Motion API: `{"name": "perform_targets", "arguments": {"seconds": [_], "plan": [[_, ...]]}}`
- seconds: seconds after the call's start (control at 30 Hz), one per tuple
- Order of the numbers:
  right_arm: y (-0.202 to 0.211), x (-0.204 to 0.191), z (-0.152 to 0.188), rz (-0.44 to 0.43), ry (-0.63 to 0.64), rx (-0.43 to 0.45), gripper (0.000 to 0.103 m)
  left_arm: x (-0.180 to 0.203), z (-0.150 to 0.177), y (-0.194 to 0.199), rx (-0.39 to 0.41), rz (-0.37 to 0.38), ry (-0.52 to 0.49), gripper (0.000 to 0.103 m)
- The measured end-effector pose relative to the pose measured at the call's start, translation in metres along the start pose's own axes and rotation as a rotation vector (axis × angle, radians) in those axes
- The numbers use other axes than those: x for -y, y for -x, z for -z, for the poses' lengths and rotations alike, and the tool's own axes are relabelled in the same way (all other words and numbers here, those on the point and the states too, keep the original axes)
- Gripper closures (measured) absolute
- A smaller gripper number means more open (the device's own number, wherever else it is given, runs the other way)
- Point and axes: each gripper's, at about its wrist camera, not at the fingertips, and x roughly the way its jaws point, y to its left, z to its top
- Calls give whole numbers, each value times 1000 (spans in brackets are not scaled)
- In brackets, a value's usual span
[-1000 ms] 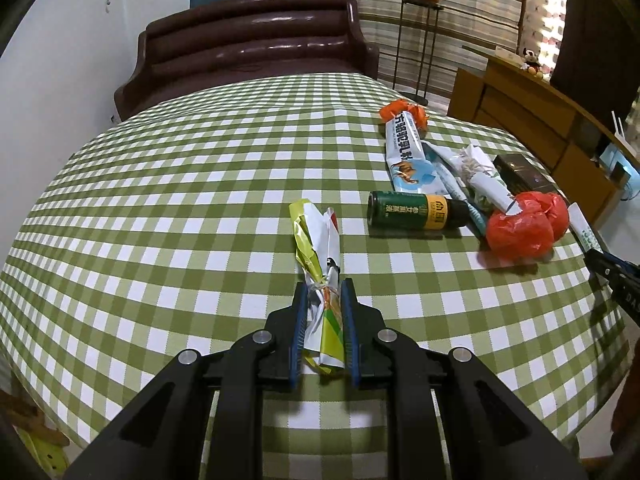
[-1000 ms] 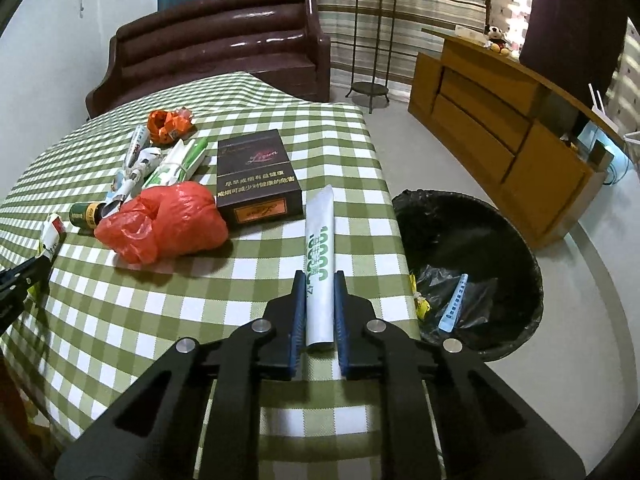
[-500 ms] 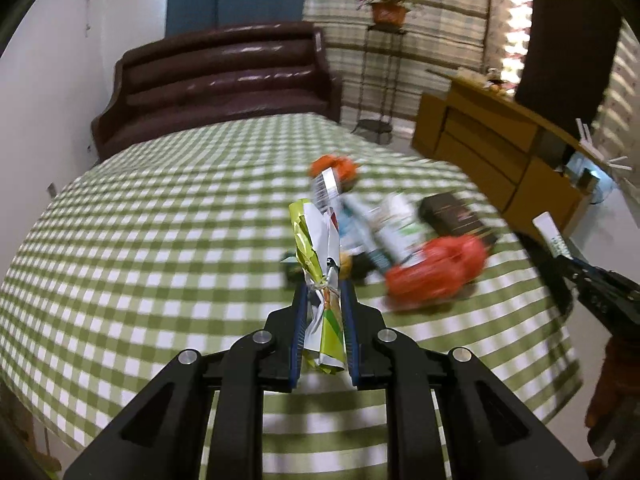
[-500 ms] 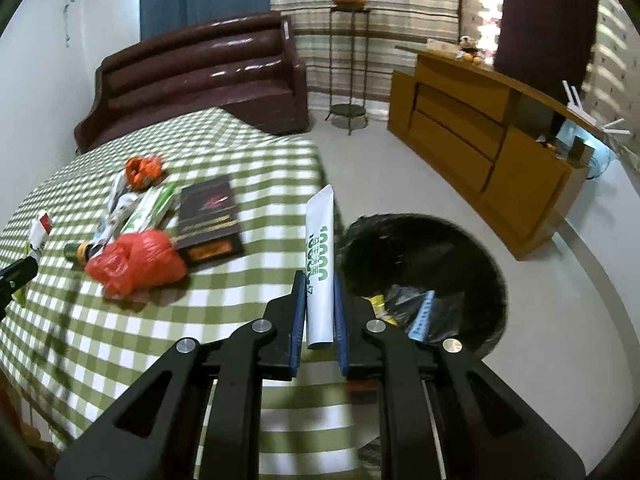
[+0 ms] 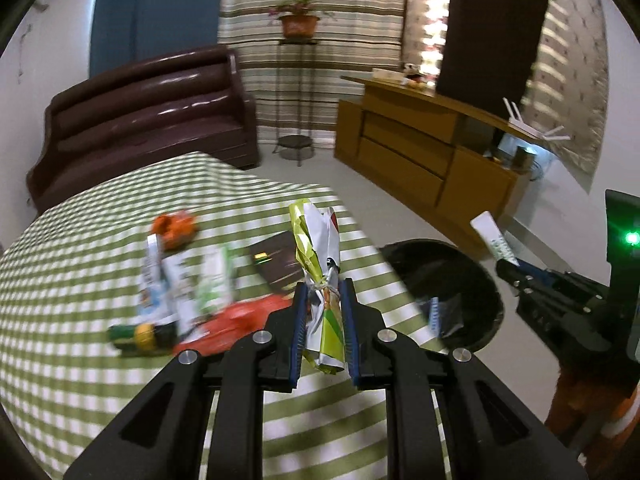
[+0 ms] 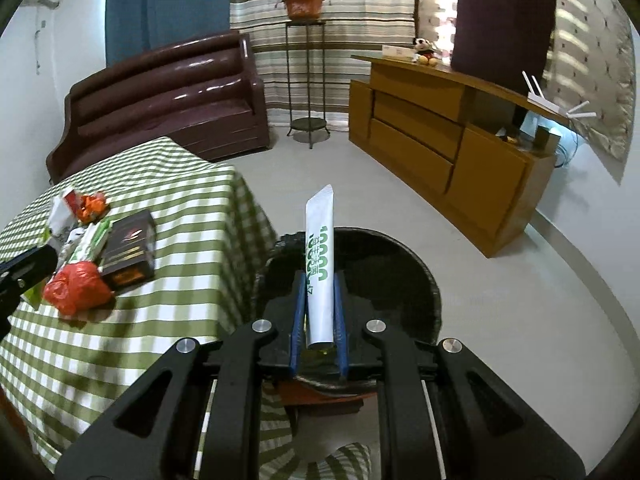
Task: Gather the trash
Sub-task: 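Carry the wrapper and toothpaste tube over the bin and release the wrapper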
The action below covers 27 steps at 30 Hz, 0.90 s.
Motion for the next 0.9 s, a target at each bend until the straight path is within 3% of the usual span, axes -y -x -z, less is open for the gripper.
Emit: {"name": "perform_targets", "arguments": {"seconds": [0.37,0.9], "plan": [[-17,36,-3,5,-51,-3,90,61,-9,-49,-28,55,-80,85],[-50,61,-4,3,-87,-33,89,95,-17,-99,-88,49,-138,85]]}}
